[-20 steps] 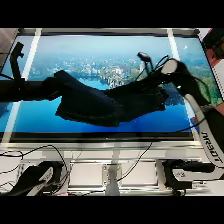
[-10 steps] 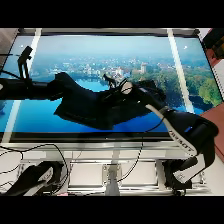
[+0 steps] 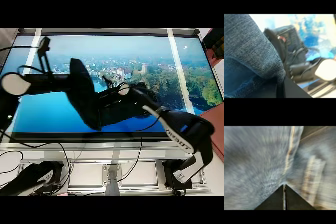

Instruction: Fold the clothes and pants, and hang the long-sleeved shirts on hangers.

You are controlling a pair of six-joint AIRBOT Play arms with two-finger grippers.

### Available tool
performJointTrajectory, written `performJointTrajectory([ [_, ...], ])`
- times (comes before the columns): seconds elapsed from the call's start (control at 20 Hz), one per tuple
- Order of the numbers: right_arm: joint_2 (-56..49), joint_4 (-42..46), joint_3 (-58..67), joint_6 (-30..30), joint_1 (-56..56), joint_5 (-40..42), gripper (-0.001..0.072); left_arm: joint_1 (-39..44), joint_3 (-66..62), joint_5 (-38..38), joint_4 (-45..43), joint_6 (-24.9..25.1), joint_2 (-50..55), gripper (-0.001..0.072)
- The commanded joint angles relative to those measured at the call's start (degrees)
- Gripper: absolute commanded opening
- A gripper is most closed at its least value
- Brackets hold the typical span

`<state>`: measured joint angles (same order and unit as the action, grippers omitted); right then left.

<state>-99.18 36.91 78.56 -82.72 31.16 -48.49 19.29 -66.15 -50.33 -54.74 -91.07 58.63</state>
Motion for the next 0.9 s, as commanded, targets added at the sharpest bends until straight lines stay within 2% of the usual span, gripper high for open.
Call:
performJointTrajectory([
  [0.0, 6.2, 10.8, 0.1, -0.2, -10.4, -9.5, 0.0038, 8.1, 0.0, 14.5, -0.1, -2.2, 3.5, 0.0023],
  [0.2, 16.3, 25.4, 0.1, 0.5, -26.3, -22.2, 0.0039, 17.1, 0.0, 28.2, -0.1, -5.7, 11.3, 0.0023],
  [0.4, 24.5, 27.8, 0.1, 2.7, -40.0, -23.9, 0.0039, 25.4, -0.1, 42.8, 6.4, -5.6, 20.5, 0.0024],
  [0.5, 26.7, 27.8, 0.1, 2.8, -45.0, -23.9, 0.0039, 28.3, -0.1, 45.6, 8.3, -5.7, 24.6, 0.0028],
  [0.55, 27.1, 28.0, 0.1, 2.8, -47.1, -24.0, 0.0039, 29.4, -0.1, 45.7, 10.2, -5.7, 26.1, 0.0075],
  [0.65, 26.9, 28.8, 0.0, 2.8, -49.9, -24.0, 0.004, 31.0, -0.1, 45.8, 13.5, -5.6, 27.8, 0.0379],
  [0.7, 26.7, 29.9, 0.1, 2.9, -50.6, -23.9, 0.0039, 31.3, -0.2, 45.8, 13.5, -5.6, 27.9, 0.0474],
  [0.8, 26.3, 32.2, 0.0, 2.9, -51.3, -23.2, 0.0055, 31.4, -0.7, 45.8, 13.5, -5.6, 27.2, 0.0491],
  [0.85, 26.1, 32.9, -0.1, 2.9, -51.2, -22.7, 0.0106, 31.4, -1.3, 45.8, 13.4, -5.6, 26.4, 0.049],
])
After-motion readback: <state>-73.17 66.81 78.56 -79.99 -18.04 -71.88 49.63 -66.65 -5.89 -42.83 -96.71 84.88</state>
